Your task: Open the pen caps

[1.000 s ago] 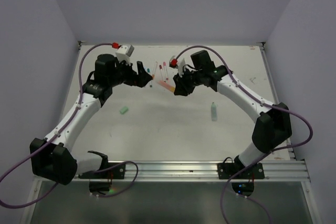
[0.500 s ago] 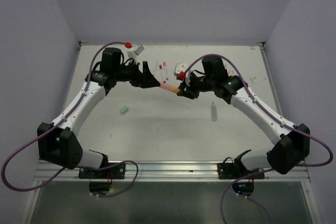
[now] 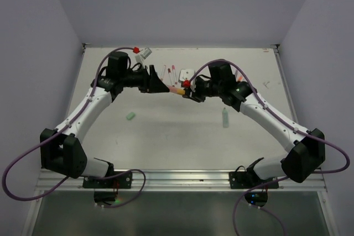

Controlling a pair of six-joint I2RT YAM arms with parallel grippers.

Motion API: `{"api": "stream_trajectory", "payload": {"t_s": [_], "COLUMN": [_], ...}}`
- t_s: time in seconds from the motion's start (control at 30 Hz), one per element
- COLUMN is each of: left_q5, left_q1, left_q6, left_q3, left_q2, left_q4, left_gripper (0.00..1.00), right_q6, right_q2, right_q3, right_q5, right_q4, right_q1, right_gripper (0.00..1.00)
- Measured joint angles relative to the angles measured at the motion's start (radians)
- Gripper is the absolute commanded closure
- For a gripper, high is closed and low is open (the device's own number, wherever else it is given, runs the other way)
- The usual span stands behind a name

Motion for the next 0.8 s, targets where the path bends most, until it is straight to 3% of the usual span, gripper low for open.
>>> {"api": "stream_trajectory", "payload": {"t_s": [0.23,0.6,0.7,0.77,0.8], "left_q5": [0.006,0.023,0.023,0.023,0.023], "left_q1": [0.0,0.0,0.0,0.0,0.0], "left_q6": [-0.016,-0.07,-0.082,-0.087,-0.09], "left_q3": [-0.027,-0.061,-0.061,-0.065,-0.066], "left_q2": [0.0,0.0,-0.001,-0.001,-0.001], "left_q4": [0.011,0.077,0.085,0.096,0.098], "left_gripper": [0.69,0.59,0.63,0.71,0.81], "right_q6": [-0.016,-0.048,-0.051,-0.051,-0.052], "right_q2": [0.01,0.011,0.011,0.011,0.011], "right_q3": [-0.005,-0.047,-0.053,-0.053,-0.054], "right_q5": [0.006,0.033,0.034,0.034,0.034], "right_q4": [0.024,0.06,0.07,0.072,0.073], "right_q1": [0.011,0.024,0.025,0.025,0.025], "right_gripper": [1.0,1.0,1.0,1.0,1.0]}}
